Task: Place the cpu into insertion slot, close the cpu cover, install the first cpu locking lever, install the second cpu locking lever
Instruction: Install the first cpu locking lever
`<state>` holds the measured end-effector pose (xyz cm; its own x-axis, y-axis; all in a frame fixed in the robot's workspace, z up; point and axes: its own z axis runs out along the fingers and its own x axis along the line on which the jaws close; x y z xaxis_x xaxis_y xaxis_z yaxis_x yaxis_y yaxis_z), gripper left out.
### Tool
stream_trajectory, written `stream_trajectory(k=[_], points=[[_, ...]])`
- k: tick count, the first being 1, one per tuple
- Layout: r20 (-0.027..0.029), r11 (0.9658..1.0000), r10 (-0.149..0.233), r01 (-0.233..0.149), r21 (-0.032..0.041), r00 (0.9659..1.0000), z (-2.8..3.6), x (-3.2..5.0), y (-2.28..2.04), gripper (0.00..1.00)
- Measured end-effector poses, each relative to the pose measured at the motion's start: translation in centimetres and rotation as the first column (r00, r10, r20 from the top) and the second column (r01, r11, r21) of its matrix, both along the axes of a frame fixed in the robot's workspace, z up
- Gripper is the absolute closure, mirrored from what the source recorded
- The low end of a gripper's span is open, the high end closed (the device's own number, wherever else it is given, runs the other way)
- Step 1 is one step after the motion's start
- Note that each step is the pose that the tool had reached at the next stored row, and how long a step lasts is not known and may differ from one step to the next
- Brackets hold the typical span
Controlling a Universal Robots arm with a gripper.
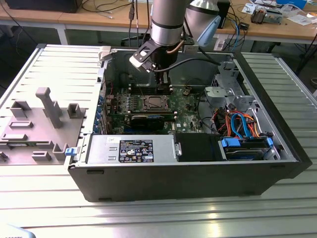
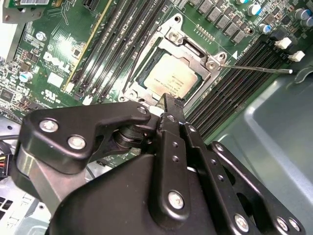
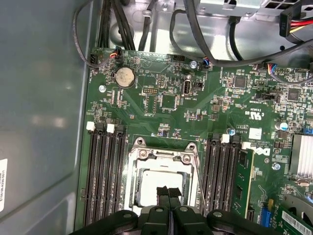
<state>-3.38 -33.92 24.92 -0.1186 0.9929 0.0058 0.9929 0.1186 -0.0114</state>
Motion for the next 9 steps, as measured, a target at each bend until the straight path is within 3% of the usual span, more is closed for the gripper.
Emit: stream_trajectory(k=[9], points=[[0.0001,0.9981,0.062,-0.062,0.0,0.9981,0.0,0.0,0.0,0.89]])
